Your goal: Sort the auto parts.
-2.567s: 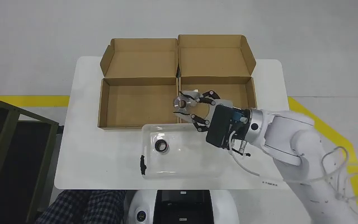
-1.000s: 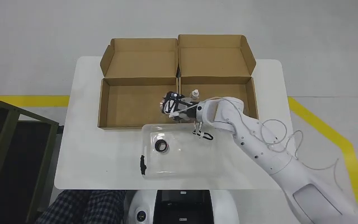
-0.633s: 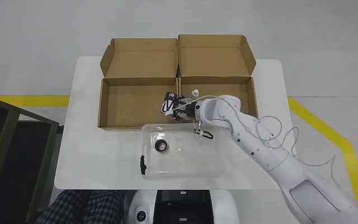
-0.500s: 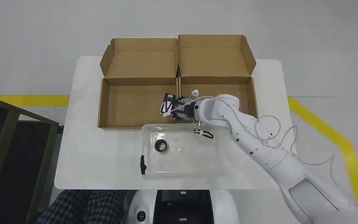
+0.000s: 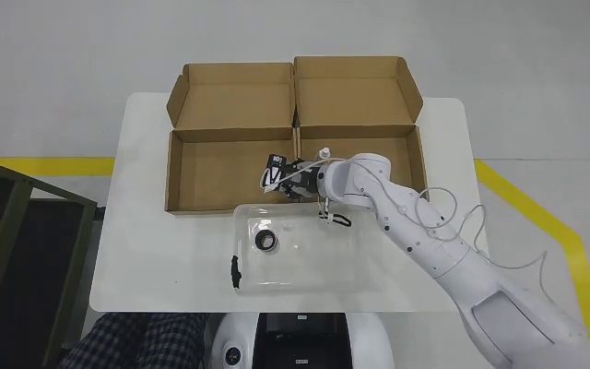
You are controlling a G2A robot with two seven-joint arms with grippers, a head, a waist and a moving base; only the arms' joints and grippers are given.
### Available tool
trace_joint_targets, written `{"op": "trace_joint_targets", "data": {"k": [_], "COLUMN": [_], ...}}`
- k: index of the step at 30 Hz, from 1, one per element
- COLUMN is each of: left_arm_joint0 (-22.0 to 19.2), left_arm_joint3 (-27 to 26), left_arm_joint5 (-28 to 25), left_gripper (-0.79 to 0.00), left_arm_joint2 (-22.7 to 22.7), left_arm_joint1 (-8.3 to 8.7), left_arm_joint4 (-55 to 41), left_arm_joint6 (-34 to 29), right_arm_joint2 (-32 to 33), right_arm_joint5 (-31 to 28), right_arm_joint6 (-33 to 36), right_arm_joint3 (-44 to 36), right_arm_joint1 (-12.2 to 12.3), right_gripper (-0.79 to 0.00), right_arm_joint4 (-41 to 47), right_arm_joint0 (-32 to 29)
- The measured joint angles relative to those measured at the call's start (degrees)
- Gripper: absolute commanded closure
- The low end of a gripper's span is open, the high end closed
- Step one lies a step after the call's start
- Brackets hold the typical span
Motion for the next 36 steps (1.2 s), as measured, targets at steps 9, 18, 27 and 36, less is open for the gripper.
{"op": "trace_joint_targets", "data": {"k": [9, 18, 27, 36], "left_arm_joint0": [0.00, 0.00, 0.00, 0.00], "left_arm_joint3": [0.00, 0.00, 0.00, 0.00], "left_arm_joint5": [0.00, 0.00, 0.00, 0.00], "left_gripper": [-0.785, -0.785, -0.785, -0.785], "left_arm_joint2": [0.00, 0.00, 0.00, 0.00], "left_arm_joint1": [0.00, 0.00, 0.00, 0.00], "left_arm_joint4": [0.00, 0.00, 0.00, 0.00], "left_arm_joint6": [0.00, 0.00, 0.00, 0.00], "right_arm_joint2": [0.74, 5.23, 10.88, 12.92], "right_arm_joint5": [-0.50, -1.96, -4.85, -7.79], "right_arm_joint6": [0.14, 0.52, 3.17, 3.65], "right_arm_joint3": [-0.83, -7.86, -22.01, -31.06], "right_arm_joint1": [-0.41, 0.75, 3.13, 4.66], "right_gripper": [-0.332, -0.329, -0.339, -0.345], "right_arm_joint4": [-0.57, -0.27, -0.48, -1.59], "right_arm_joint0": [-0.06, -2.09, -9.43, -16.79]}}
